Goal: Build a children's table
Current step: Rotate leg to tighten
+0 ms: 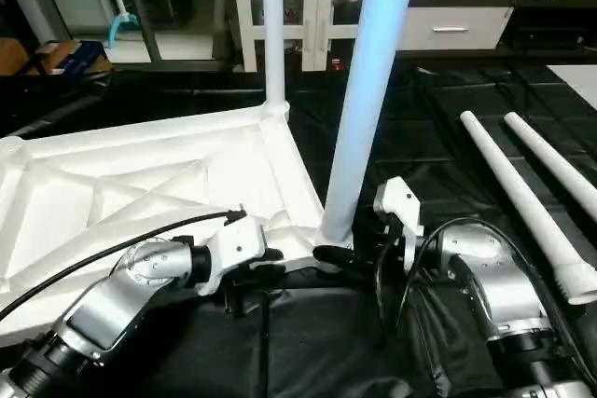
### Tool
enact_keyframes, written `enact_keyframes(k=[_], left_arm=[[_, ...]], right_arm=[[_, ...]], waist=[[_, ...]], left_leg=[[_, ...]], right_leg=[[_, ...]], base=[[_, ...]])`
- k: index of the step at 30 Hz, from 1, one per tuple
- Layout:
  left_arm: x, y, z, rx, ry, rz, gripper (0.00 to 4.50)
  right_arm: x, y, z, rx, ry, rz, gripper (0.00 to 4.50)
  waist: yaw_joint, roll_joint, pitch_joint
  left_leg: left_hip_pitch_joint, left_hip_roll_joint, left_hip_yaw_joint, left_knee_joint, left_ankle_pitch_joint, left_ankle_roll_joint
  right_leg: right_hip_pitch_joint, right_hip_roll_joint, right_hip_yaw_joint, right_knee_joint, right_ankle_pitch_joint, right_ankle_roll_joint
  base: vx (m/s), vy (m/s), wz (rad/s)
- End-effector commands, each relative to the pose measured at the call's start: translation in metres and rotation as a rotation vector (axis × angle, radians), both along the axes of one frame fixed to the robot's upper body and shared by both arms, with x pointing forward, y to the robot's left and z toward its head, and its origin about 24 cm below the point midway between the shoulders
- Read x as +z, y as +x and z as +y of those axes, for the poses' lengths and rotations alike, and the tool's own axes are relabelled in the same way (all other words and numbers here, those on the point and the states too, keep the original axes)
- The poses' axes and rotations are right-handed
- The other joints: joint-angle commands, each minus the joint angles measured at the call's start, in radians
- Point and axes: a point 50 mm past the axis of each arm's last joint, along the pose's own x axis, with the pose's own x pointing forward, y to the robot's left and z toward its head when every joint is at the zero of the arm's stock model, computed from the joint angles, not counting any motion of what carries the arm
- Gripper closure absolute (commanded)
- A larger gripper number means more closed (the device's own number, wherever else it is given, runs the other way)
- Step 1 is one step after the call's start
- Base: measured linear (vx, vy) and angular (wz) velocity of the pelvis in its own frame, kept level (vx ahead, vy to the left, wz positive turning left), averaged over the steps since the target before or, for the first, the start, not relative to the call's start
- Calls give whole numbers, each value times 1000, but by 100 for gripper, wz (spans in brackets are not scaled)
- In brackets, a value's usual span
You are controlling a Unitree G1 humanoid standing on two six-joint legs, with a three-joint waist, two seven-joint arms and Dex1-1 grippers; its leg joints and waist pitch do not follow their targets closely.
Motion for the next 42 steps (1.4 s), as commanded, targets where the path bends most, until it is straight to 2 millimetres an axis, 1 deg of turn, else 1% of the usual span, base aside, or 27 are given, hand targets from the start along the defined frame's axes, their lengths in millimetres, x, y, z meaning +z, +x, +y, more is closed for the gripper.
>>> enact_keyframes(k=[1,2,4,5,6,7,8,10,11,12,13,14,16,17,18,20,21,22,25,30,31,33,35,36,37,40,42], left_arm=[[-11,-4,7,31,26,52,384],[-11,-6,8,29,28,55,395],[-11,-7,8,24,34,60,403],[-12,-8,8,21,42,62,414],[-12,-8,9,20,47,62,414],[-13,-9,9,14,57,63,427],[-13,-9,10,9,65,63,429],[-13,-10,10,5,79,67,441],[-14,-10,11,1,92,66,447],[-14,-10,11,1,92,66,447],[-14,-10,11,1,93,66,447],[-14,-11,10,2,89,67,447],[-14,-11,10,4,87,68,447],[-14,-11,10,5,85,67,450],[-13,-11,10,6,84,66,450],[-13,-11,10,6,83,66,450],[-13,-11,10,7,82,66,450],[-12,-11,10,8,81,66,450],[-12,-11,10,9,81,66,450],[-12,-11,11,8,76,69,450],[-11,-11,11,8,76,70,450],[-11,-11,11,8,76,71,450],[-11,-11,11,12,72,73,450],[-11,-11,11,14,71,74,450],[-11,-11,11,15,72,75,450],[-12,-11,12,17,74,77,450],[-12,-11,12,19,72,80,450]], right_arm=[[3,5,2,-15,-17,-35,41],[1,7,2,-24,-18,-35,41],[-1,9,2,-37,-25,-41,41],[-1,10,3,-44,-30,-46,41],[-2,10,3,-45,-30,-46,41],[-2,12,3,-54,-33,-53,41],[-2,13,3,-58,-29,-50,41],[-2,14,3,-57,-36,-52,41],[-4,14,4,-43,-54,-49,41],[-4,14,4,-43,-54,-49,41],[-6,13,4,-33,-69,-43,41],[-10,12,5,-17,-87,-35,41],[-10,12,6,-10,-91,-32,41],[-12,13,7,-13,-86,-24,72],[-12,13,7,-16,-82,-21,72],[-12,14,7,-18,-80,-17,88],[-12,14,7,-18,-80,-16,88],[-12,14,7,-15,-82,-11,112],[-13,14,7,-15,-79,-2,123],[-12,15,7,-33,-13,37,179],[-12,15,8,-31,-2,46,179],[-13,14,8,-29,5,51,195],[-13,13,9,-26,14,60,197],[-15,12,9,-29,18,66,199],[-16,11,9,-30,20,70,203],[-18,10,10,-39,32,80,203],[-18,11,10,-60,44,83,203]], waist=[[0,-25,-59],[-1,-24,-58],[-2,-24,-59],[-6,-24,-61],[-6,-23,-61],[-8,-23,-61],[-9,-23,-61],[-13,-24,-61],[-16,-22,-58],[-17,-22,-58],[-19,-25,-57],[-20,-25,-57],[-20,-23,-58],[-20,-26,-59],[-20,-27,-60],[-21,-27,-60],[-20,-27,-60],[-21,-27,-61],[-21,-27,-60],[-22,-27,-60],[-22,-25,-61],[-23,-26,-60],[-23,-26,-61],[-22,-22,-60],[-23,-25,-61],[-22,-23,-60],[-24,-24,-60]], left_leg=[[5,76,-40,-78,-165,83],[5,76,-40,-79,-164,85],[3,76,-41,-78,-154,88],[3,76,-40,-76,-139,95],[4,76,-40,-76,-137,97],[3,75,-40,-76,-136,101],[2,75,-40,-75,-137,106],[2,75,-40,-76,-149,103],[4,76,-40,-78,-170,98],[4,76,-40,-79,-180,94],[4,76,-40,-79,-188,90],[4,76,-41,-80,-199,80],[5,76,-41,-80,-201,77],[5,77,-41,-80,-198,74],[4,77,-42,-81,-193,77],[5,78,-42,-82,-193,78],[5,78,-42,-82,-196,78],[5,78,-42,-81,-201,76],[5,78,-42,-82,-208,75],[4,78,-43,-83,-210,74],[6,78,-43,-83,-213,72],[5,78,-43,-83,-216,69],[6,78,-43,-84,-217,66],[6,78,-43,-84,-218,66],[5,78,-43,-84,-216,65],[5,78,-43,-84,-221,63],[6,79,-43,-86,-228,60]], right_leg=[[44,-66,48,-79,-244,-201],[44,-65,47,-80,-249,-201],[45,-66,47,-78,-237,-205],[45,-64,47,-74,-204,-212],[44,-64,47,-73,-197,-215],[46,-64,47,-73,-191,-218],[45,-65,47,-73,-186,-221],[47,-65,46,-73,-195,-224],[44,-64,46,-78,-223,-222],[44,-63,45,-79,-235,-219],[44,-63,46,-80,-247,-216],[43,-64,46,-82,-267,-207],[43,-64,46,-83,-272,-206],[43,-64,47,-82,-260,-205],[44,-63,46,-79,-243,-208],[44,-63,47,-78,-223,-214],[44,-63,47,-78,-224,-215],[44,-63,47,-78,-226,-216],[44,-63,47,-78,-231,-217],[45,-63,47,-79,-227,-220],[45,-63,47,-79,-230,-220],[44,-63,47,-80,-232,-219],[44,-63,47,-79,-233,-219],[44,-63,47,-79,-230,-220],[44,-63,47,-79,-225,-221],[44,-63,47,-80,-229,-220],[43,-63,47,-80,-236,-219]], base=[[0,0,0],[0,0,0],[0,0,0],[0,0,0],[0,0,0],[0,0,0],[0,0,0],[0,0,0],[0,0,0],[0,0,0],[0,0,0],[0,0,0],[0,0,0],[0,0,0],[0,0,0],[0,0,0],[0,0,0],[0,0,0],[0,0,0],[0,0,0],[0,0,0],[0,0,0],[0,0,0],[0,0,0],[0,0,0],[0,0,0],[0,0,0]])
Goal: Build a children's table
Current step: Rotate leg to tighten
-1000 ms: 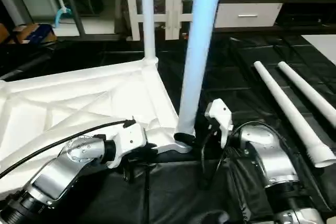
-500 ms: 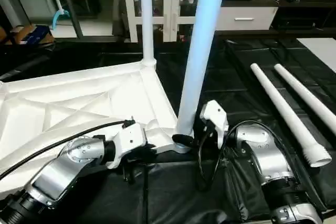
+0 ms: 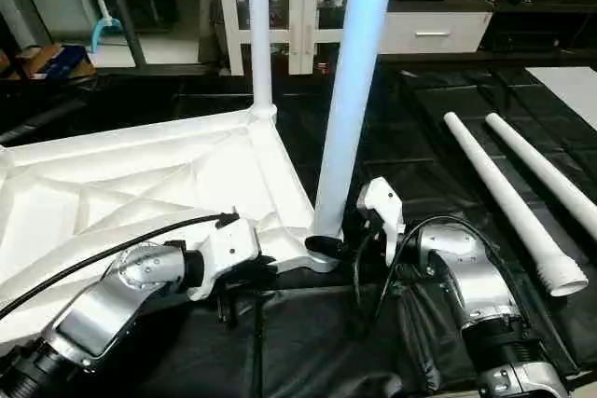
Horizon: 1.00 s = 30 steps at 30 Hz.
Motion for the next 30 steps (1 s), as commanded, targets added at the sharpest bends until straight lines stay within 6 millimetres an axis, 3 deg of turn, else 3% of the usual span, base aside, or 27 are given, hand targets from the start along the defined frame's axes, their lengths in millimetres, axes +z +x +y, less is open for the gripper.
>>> enact_keyframes(k=[1,4,9,12,13,14,15,16,17,18,21,28,29,30], left_arm=[[-11,-5,7,16,38,57,450],[-13,-2,6,55,30,54,450],[-13,23,2,255,48,10,450],[-13,27,0,283,53,7,450],[-13,32,-3,339,48,3,450],[-12,44,-9,477,31,1,450],[-12,46,-11,505,28,2,450],[-11,48,-15,523,14,6,450],[-11,49,-17,529,8,6,450],[-10,50,-19,537,8,-1,450],[-10,53,-20,554,9,-8,450],[-10,52,-12,554,17,-12,450],[-9,52,-11,544,16,-17,450],[-10,51,-10,530,21,-19,450]], right_arm=[[-7,2,-3,-105,32,33,203],[-12,7,1,-198,41,33,205],[-28,19,23,-439,3,18,208],[-31,21,28,-485,2,24,209],[-33,24,34,-548,-7,23,209],[-37,33,49,-683,-46,5,209],[-37,34,52,-709,-54,1,209],[-35,37,61,-723,-36,3,209],[-33,39,67,-725,-20,0,209],[-29,41,75,-727,-3,-10,209],[-23,46,85,-744,16,-45,210],[-16,48,90,-696,80,-64,211],[-12,47,91,-671,117,-71,156],[-7,47,92,-622,150,-82,144]], waist=[[4,-7,-50],[-4,-8,-47],[-22,-6,-43],[-26,-6,-42],[-26,-5,-41],[-33,-1,-36],[-41,-1,-37],[-46,-2,-41],[-50,4,-41],[-53,2,-41],[-53,1,-43],[-52,3,-42],[-52,5,-41],[-52,3,-41]], left_leg=[[4,78,-44,-86,-228,60],[1,77,-45,-89,-248,49],[9,72,-51,-94,-342,-11],[10,71,-55,-95,-382,-19],[11,71,-54,-96,-387,-19],[13,70,-53,-96,-404,-31],[19,65,-56,-95,-433,-50],[19,65,-62,-97,-449,-50],[11,68,-66,-100,-449,-42],[6,69,-67,-103,-450,-38],[13,68,-61,-102,-455,-27],[9,71,-59,-108,-453,-21],[9,71,-59,-109,-457,-18],[7,71,-59,-109,-456,-15]], right_leg=[[42,-63,48,-81,-239,-218],[41,-63,47,-83,-275,-209],[28,-60,44,-96,-405,-161],[27,-65,43,-105,-475,-130],[23,-64,44,-107,-474,-129],[14,-61,43,-111,-491,-129],[11,-60,37,-115,-532,-117],[18,-64,32,-118,-543,-104],[23,-65,31,-120,-513,-101],[25,-65,30,-119,-497,-102],[17,-64,33,-120,-454,-117],[21,-66,35,-118,-412,-128],[22,-67,36,-118,-409,-131],[23,-67,36,-118,-408,-133]], base=[[0,0,0],[0,0,0],[0,0,0],[0,0,0],[0,0,0],[0,0,0],[0,0,0],[0,0,0],[0,0,0],[0,0,0],[0,0,0],[0,0,0],[0,0,0],[0,0,0]])
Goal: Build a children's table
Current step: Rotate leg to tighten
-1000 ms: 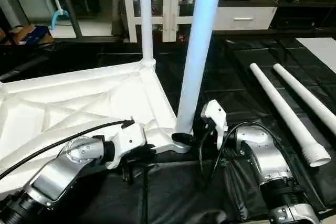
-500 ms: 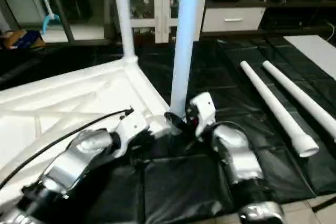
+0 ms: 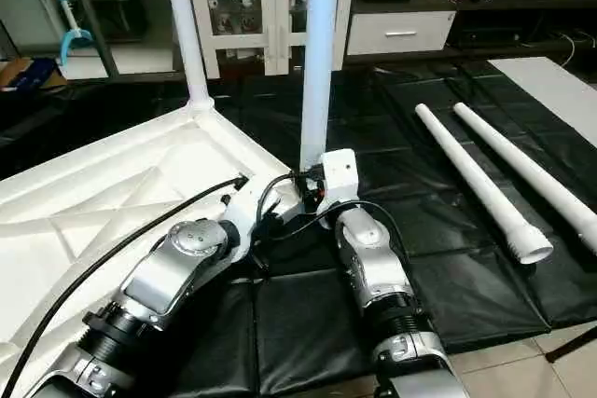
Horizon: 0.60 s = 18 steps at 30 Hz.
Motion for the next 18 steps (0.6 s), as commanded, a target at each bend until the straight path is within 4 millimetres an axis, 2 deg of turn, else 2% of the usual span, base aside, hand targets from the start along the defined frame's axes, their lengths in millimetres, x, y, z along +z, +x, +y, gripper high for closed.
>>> enact_keyframes(k=[1,3,5,6,8,9,10,12,13,14,15,16,18], left_arm=[[-5,4,18,56,51,-7,450],[-6,2,18,44,53,-1,450],[-6,1,19,25,53,1,450],[-6,-2,20,-7,53,4,450],[-5,-10,19,-109,40,1,450],[-5,-11,19,-118,39,1,450],[-6,-14,21,-141,41,6,450],[-6,-16,23,-151,43,11,450],[-8,-24,29,-198,44,32,450],[-8,-25,30,-207,44,36,450],[-8,-30,32,-249,33,44,450],[-7,-37,34,-308,17,51,450],[-6,-46,37,-365,0,70,450]], right_arm=[[9,-3,14,128,41,-41,146],[13,-3,13,159,51,-60,142],[18,-4,11,182,59,-85,107],[24,-3,6,208,65,-106,102],[33,-6,-3,293,70,-119,91],[33,-6,-3,301,71,-120,65],[36,-8,-8,347,61,-123,65],[37,-10,-11,377,54,-125,46],[39,-17,-23,475,14,-117,33],[39,-18,-25,493,7,-115,33],[39,-22,-32,537,-7,-98,17],[38,-27,-41,593,-30,-71,17],[35,-33,-51,647,-82,-40,5]], waist=[[1,-4,-42],[-5,-5,-42],[-4,-4,-43],[-3,-1,-44],[-1,-3,-45],[0,-2,-45],[0,-3,-46],[10,-1,-47],[16,-1,-49],[19,-2,-50],[24,-2,-51],[28,-7,-51],[42,-5,-57]], left_leg=[[9,72,-56,-109,-453,-13],[2,72,-58,-109,-441,-4],[7,73,-56,-108,-433,-2],[6,73,-55,-108,-416,3],[1,76,-54,-108,-382,22],[2,77,-52,-108,-381,26],[5,77,-50,-106,-379,27],[11,79,-46,-105,-356,31],[11,79,-45,-104,-337,34],[9,79,-44,-103,-321,38],[9,78,-41,-101,-289,52],[11,79,-39,-100,-282,60],[9,77,-35,-93,-198,90]], right_leg=[[26,-68,40,-85,-402,-140],[31,-70,39,-83,-403,-141],[28,-68,41,-84,-393,-145],[29,-69,43,-82,-370,-155],[35,-68,43,-77,-337,-164],[33,-67,44,-78,-334,-166],[29,-66,45,-77,-329,-171],[27,-65,46,-76,-308,-186],[29,-64,47,-71,-284,-195],[33,-65,48,-70,-263,-198],[34,-64,48,-66,-224,-210],[33,-63,48,-67,-219,-212],[39,-64,49,-56,-149,-230]], base=[[0,0,0],[0,0,0],[0,0,0],[0,0,0],[0,0,0],[0,0,0],[0,0,0],[29,-12,3],[0,0,0],[0,0,0],[0,0,0],[58,-15,7],[62,-17,5]])
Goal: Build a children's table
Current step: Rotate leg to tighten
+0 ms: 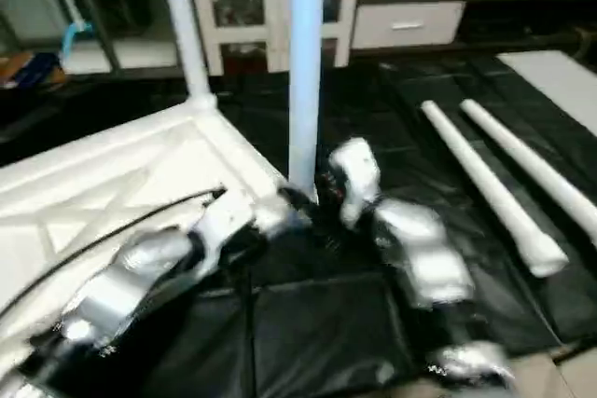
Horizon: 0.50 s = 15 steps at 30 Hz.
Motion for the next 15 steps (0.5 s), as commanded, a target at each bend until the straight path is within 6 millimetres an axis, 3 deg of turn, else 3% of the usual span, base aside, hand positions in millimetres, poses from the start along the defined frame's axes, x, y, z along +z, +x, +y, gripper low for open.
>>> enact_keyframes(k=[1,3,6,11,14,15], left_arm=[[-11,-15,-2,-87,4,85,450],[-10,-22,-1,-134,-4,101,450],[-8,-27,-1,-169,-17,113,450],[-5,-30,-3,-189,-28,114,450],[-4,-31,-3,-195,-31,116,450],[-4,-31,-3,-195,-31,116,450]], right_arm=[[2,-5,1,85,-29,-3,5],[-3,-9,-6,114,-73,28,5],[-10,-14,-12,169,-98,85,5],[-19,-16,-13,175,-96,115,5],[-20,-16,-11,187,-87,127,5],[-20,-15,-11,187,-85,129,34]], waist=[[9,-8,-60],[17,-10,-61],[29,-11,-59],[34,-11,-51],[34,-10,-51],[34,-10,-52]], left_leg=[[9,78,-35,-79,-172,98],[8,77,-32,-74,-92,132],[10,79,-31,-74,-83,148],[17,81,-32,-83,-182,87],[19,81,-33,-85,-204,62],[20,80,-32,-84,-206,57]], right_leg=[[42,-64,48,-53,-148,-230],[45,-63,47,-44,-67,-256],[45,-63,46,-44,-82,-264],[40,-59,48,-58,-222,-235],[38,-59,50,-60,-245,-224],[38,-58,50,-60,-241,-223]], base=[[58,-16,2],[0,0,0],[0,0,0],[0,0,0],[0,0,0],[0,0,0]])
